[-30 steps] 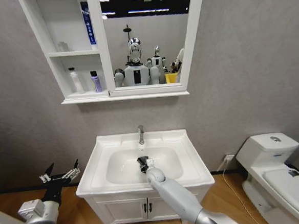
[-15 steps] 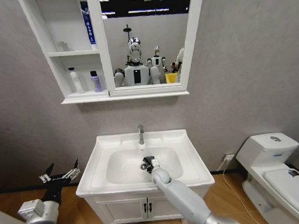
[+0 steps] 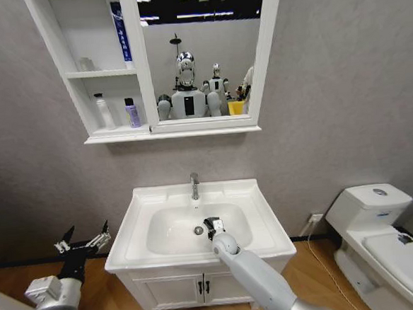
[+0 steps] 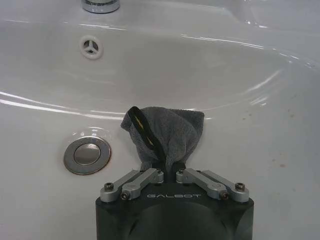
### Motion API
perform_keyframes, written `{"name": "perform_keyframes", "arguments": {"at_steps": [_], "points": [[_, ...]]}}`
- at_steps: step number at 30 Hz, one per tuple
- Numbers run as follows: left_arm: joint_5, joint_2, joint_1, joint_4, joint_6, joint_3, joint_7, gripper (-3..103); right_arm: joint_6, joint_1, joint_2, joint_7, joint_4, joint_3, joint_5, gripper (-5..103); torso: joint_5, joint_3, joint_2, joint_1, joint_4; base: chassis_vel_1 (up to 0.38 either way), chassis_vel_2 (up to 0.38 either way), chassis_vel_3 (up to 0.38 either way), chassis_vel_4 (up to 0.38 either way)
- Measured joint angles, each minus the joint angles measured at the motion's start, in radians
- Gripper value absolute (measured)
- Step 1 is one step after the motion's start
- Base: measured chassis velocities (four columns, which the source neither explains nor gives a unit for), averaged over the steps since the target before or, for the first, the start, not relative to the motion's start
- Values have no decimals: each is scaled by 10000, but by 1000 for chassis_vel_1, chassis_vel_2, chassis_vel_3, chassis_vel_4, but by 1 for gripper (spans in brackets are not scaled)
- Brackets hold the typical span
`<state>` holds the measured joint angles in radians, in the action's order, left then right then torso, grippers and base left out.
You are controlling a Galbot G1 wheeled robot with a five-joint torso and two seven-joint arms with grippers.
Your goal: Move facial cleanser and shampoo from washbasin to cabinet, then wipe washbasin with towel.
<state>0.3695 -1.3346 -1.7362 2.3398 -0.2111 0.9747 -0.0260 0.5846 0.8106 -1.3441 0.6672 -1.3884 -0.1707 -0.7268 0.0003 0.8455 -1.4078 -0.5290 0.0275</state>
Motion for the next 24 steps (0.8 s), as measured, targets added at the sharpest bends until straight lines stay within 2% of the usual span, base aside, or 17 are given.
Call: {"name": "perform_keyframes", "arguments": {"at_steps": [10, 13, 16, 21, 24], "points": [[0, 0, 0, 0, 0, 0, 0, 100, -46, 267, 463, -172, -392, 453, 534, 6, 0, 1, 0, 0, 2, 0, 0, 0, 0], [0, 0, 0, 0, 0, 0, 0, 100, -371, 267, 557, -521, -427, 628, 767, 6, 0, 1, 1, 0, 6, 0, 0, 0, 0], [0, 0, 0, 0, 1, 0, 0, 100, -1123, 123, 631, -1163, -427, 762, 1256, 6, 0, 1, 0, 0, 1, 0, 0, 0, 0], [0, 0, 0, 0, 0, 0, 0, 100, -1131, 41, 676, -1005, -493, 824, 1366, 6, 0, 1, 1, 0, 1, 0, 0, 0, 0], [0, 0, 0, 0, 0, 0, 0, 100, -865, 48, 774, -575, -786, 866, 1079, 6, 0, 1, 0, 0, 2, 0, 0, 0, 0]]}}
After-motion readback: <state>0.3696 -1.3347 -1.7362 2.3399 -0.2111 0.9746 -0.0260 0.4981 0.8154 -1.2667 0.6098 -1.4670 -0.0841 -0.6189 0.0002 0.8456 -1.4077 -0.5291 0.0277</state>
